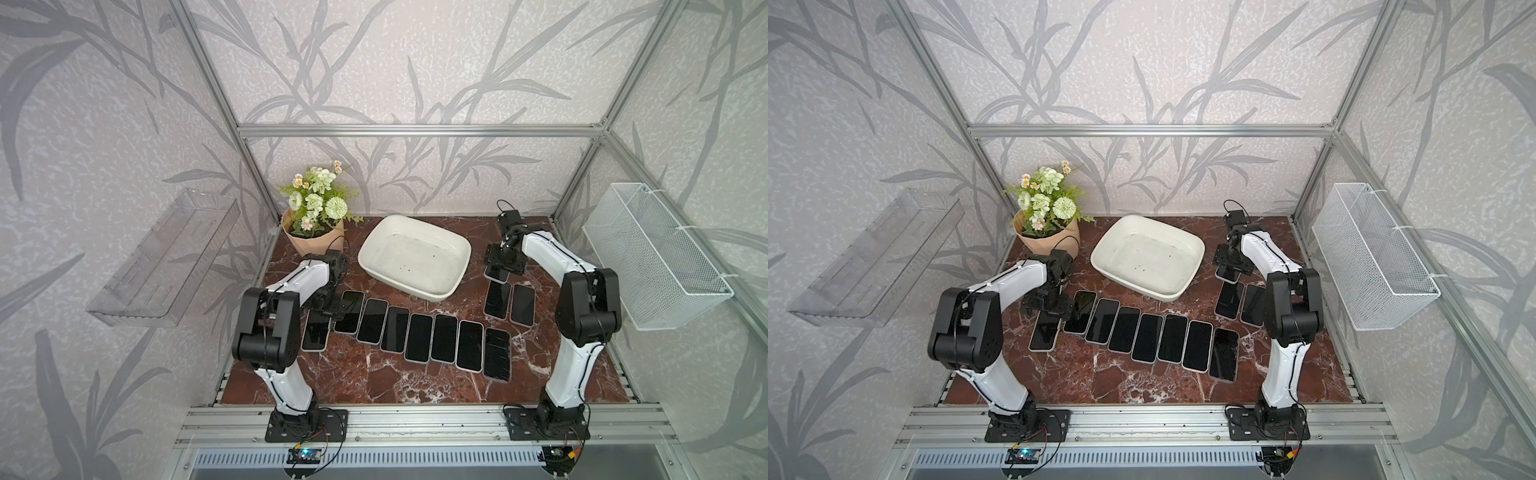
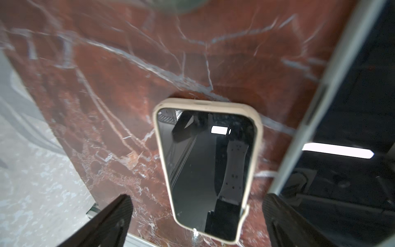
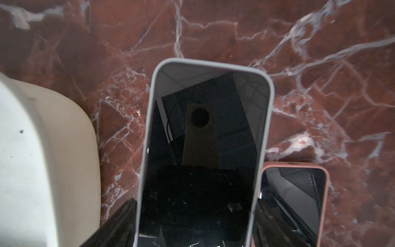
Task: Take the phone out of the storage box
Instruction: Place the phone at the center of the board.
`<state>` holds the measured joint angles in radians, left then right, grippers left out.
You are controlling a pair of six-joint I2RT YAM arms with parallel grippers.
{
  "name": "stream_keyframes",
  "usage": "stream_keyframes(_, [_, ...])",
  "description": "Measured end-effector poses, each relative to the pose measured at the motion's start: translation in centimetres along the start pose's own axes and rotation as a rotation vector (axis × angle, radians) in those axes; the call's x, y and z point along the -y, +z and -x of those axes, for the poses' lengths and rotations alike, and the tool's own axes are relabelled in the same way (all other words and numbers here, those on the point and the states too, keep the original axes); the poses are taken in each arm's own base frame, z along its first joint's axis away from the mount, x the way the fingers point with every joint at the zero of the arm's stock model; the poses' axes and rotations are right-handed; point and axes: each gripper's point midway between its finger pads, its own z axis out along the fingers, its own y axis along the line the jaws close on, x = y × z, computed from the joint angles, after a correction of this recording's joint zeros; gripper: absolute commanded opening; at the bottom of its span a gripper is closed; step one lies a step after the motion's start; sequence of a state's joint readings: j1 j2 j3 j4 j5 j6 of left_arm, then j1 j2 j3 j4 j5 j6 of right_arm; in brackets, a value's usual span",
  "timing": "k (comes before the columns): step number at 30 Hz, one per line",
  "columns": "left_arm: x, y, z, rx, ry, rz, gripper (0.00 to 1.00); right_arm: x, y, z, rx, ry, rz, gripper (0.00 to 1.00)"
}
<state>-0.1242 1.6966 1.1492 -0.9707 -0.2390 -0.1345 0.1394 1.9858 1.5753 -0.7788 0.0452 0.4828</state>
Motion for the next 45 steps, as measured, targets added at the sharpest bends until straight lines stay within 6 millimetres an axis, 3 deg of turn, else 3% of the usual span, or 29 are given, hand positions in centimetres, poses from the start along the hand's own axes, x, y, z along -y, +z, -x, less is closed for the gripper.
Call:
stream_keyframes(6, [-0.5, -4.5, 1.1, 0.171, -0.08, -0.074, 1.0, -2.6, 2.0, -1.7, -0.044, -0.052, 0.03, 0.7])
stream_keyframes(10, [-0.1, -6.5, 1.5, 0.242, -0.116, -0.14, 1.0, -4.4, 2.1, -2.5, -0.044, -0.084, 0.056, 0.7])
stream_keyframes(15, [1.0, -8.5, 2.3, 0.323, -0.141, -0.248, 1.0, -4.9, 2.4, -3.0, -0.049, -0.094, 0.07, 0.7])
stream_keyframes(26, [3.3, -8.3, 2.3, 0.329, -0.169, -0.381, 1.0, -5.3, 4.9, -4.1, -0.09, -0.1, 0.078, 0.71])
stream_keyframes(33, [3.4, -8.4, 2.2, 0.346, -0.171, -0.393, 1.0, -5.6, 5.1, -4.2, -0.099, -0.1, 0.094, 0.94])
stream_keyframes(38, [3.3, -8.9, 2.1, 0.373, -0.185, -0.398, 1.0, -5.7, 5.1, -4.3, -0.101, -0.108, 0.1, 1.0])
stream_keyframes(45, [3.2, -9.1, 2.5, 0.394, -0.194, -0.4, 1.0, -5.5, 5.0, -4.0, -0.099, -0.103, 0.101, 0.99])
